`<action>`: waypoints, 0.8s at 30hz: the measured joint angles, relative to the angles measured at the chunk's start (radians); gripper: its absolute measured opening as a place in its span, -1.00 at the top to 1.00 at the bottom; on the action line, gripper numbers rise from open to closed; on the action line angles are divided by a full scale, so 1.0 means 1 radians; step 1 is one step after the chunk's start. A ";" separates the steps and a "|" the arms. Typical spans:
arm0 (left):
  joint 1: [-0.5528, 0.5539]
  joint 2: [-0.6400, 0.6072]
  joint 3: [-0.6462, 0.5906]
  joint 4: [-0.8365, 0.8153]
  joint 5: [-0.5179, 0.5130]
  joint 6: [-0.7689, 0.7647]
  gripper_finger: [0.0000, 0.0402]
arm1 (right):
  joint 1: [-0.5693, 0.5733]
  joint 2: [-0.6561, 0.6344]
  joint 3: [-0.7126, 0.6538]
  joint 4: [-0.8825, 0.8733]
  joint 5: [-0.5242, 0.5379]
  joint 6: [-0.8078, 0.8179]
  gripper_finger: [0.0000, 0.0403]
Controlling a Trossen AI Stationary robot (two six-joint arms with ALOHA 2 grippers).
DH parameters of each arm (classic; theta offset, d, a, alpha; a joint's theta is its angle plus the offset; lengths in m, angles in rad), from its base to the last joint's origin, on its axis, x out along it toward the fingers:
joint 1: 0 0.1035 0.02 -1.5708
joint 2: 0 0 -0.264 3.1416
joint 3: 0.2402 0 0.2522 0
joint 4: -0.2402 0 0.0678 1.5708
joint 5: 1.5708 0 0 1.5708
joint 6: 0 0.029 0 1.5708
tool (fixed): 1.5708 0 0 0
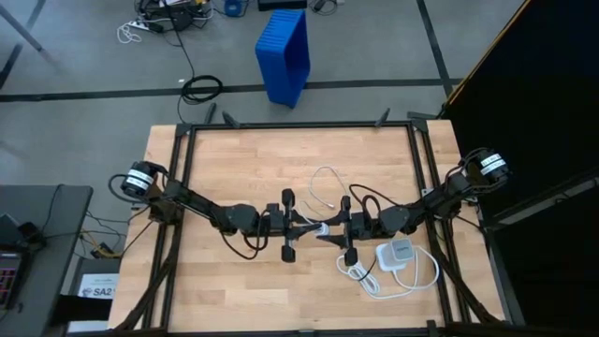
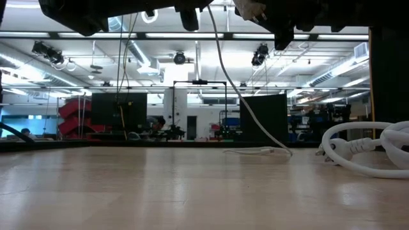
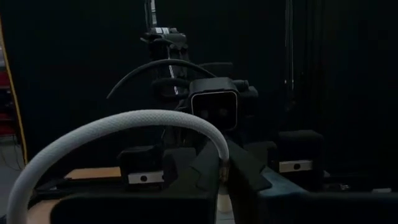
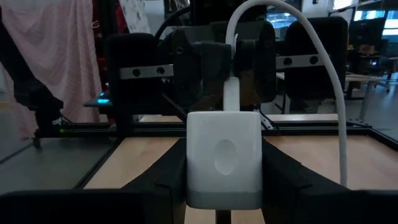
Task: Insert USB
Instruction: Insert the USB cable into the charger adapter
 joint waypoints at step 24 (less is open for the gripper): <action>-0.092 -0.340 -0.244 -0.149 -0.184 0.003 -0.15 | -0.120 -0.030 0.043 -0.267 -0.015 0.102 0.45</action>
